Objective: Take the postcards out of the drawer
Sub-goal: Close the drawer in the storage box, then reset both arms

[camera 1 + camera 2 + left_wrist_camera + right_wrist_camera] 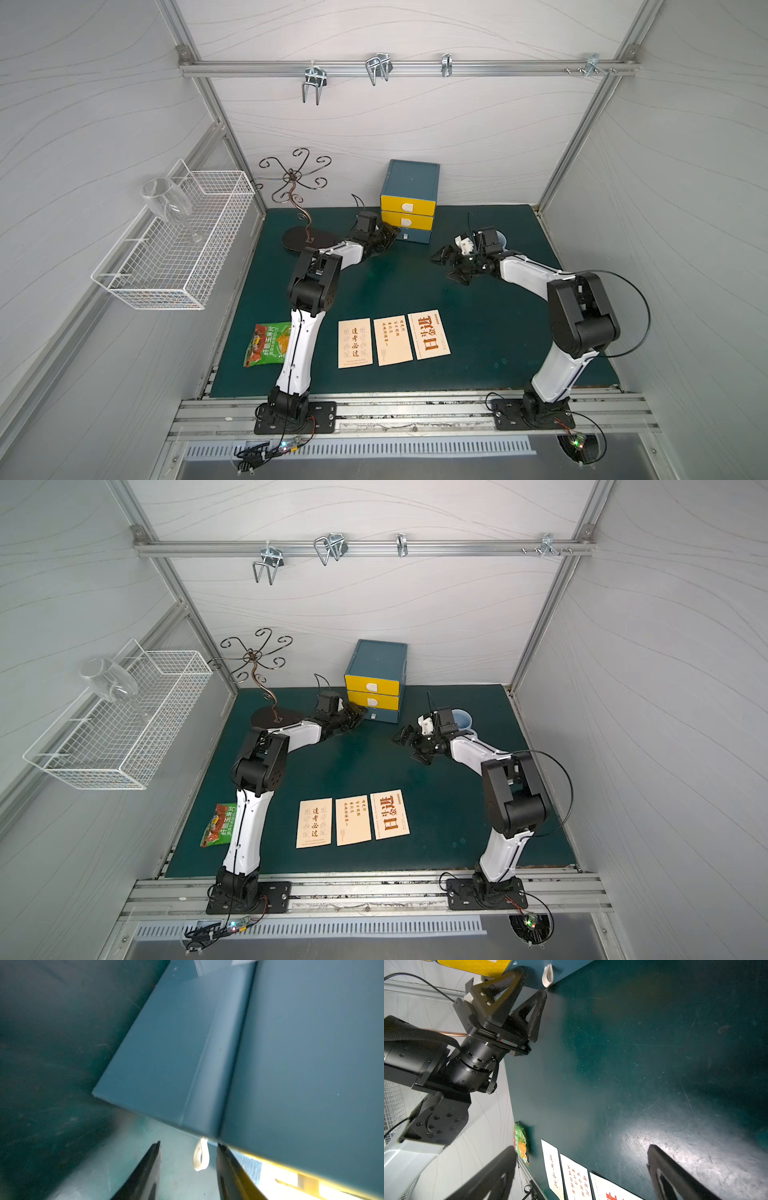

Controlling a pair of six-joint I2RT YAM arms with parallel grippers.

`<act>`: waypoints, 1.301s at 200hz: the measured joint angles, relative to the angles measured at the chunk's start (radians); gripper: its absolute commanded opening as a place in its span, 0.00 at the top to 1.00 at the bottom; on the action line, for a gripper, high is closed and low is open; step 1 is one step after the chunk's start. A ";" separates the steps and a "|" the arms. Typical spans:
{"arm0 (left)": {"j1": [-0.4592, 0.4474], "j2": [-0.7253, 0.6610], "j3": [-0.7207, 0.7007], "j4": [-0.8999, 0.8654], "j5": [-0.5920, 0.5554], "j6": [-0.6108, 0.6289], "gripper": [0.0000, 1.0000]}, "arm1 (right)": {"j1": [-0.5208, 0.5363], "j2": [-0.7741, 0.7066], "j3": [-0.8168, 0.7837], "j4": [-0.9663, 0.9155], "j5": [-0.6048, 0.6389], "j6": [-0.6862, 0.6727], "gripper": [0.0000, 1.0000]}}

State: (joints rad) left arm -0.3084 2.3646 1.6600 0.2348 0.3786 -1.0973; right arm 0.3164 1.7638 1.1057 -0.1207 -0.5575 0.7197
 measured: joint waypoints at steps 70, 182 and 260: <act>0.005 -0.106 -0.235 0.094 -0.001 -0.006 0.51 | -0.031 -0.061 -0.003 -0.041 0.021 -0.022 0.01; 0.141 -0.713 -0.617 0.101 -0.014 0.243 0.41 | -0.182 -0.289 -0.091 -0.150 0.119 -0.182 0.01; 0.217 -1.113 -0.953 -0.079 -0.284 0.616 0.01 | -0.221 -0.515 -0.362 0.047 0.360 -0.402 0.01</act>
State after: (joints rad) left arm -0.0917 1.2514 0.7067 0.1555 0.0948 -0.4808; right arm 0.0956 1.2491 0.7433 -0.0742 -0.1978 0.3172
